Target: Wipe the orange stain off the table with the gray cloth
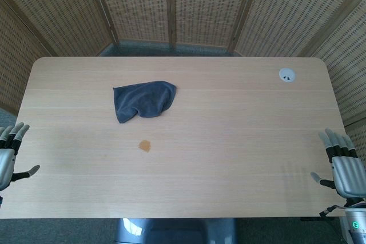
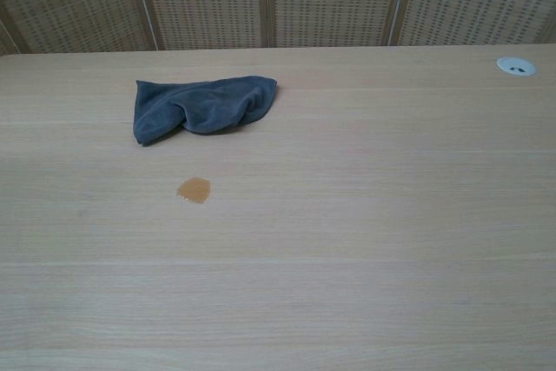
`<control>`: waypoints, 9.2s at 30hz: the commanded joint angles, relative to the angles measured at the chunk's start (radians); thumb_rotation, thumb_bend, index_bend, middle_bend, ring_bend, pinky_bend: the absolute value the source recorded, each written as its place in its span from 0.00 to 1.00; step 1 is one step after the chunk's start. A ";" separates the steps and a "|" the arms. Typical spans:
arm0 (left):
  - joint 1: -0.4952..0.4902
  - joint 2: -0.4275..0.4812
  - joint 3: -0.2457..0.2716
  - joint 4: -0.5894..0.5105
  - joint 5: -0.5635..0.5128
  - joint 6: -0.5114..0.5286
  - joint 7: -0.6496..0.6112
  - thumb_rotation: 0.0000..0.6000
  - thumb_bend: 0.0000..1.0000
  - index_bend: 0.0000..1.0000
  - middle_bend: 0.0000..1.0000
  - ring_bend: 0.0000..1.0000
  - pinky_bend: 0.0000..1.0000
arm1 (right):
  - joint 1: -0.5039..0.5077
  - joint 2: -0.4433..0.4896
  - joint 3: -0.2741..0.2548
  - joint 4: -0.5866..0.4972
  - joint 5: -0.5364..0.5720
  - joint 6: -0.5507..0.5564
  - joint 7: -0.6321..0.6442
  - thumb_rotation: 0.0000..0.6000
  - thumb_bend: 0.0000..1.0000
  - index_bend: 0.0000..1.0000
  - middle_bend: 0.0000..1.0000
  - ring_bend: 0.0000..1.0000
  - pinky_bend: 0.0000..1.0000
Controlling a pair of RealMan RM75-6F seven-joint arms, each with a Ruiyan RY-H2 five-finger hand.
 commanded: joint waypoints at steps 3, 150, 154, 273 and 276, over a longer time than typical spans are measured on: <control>-0.001 -0.001 0.000 0.002 -0.004 -0.003 0.001 1.00 0.00 0.00 0.00 0.00 0.00 | 0.001 0.001 -0.001 -0.001 0.003 -0.004 0.001 1.00 0.00 0.00 0.00 0.00 0.00; -0.776 -0.249 -0.130 0.113 -0.402 -0.587 0.368 1.00 0.24 0.70 0.76 0.75 0.97 | 0.033 0.020 -0.023 -0.033 -0.022 -0.053 0.061 1.00 0.00 0.00 0.00 0.00 0.00; -0.782 -0.263 -0.114 0.077 -0.382 -0.580 0.383 1.00 0.24 0.70 0.76 0.75 0.97 | 0.034 0.018 -0.023 -0.032 -0.019 -0.057 0.059 1.00 0.00 0.00 0.00 0.00 0.00; -0.714 -0.319 -0.168 0.197 -0.170 -0.321 0.378 1.00 0.24 0.70 0.75 0.74 0.96 | 0.033 0.029 -0.032 -0.042 -0.030 -0.054 0.073 1.00 0.00 0.00 0.00 0.00 0.00; -0.664 -0.269 -0.135 0.201 -0.196 -0.327 0.367 1.00 0.24 0.70 0.75 0.74 0.96 | 0.034 0.027 -0.034 -0.045 -0.031 -0.058 0.067 1.00 0.00 0.00 0.00 0.00 0.00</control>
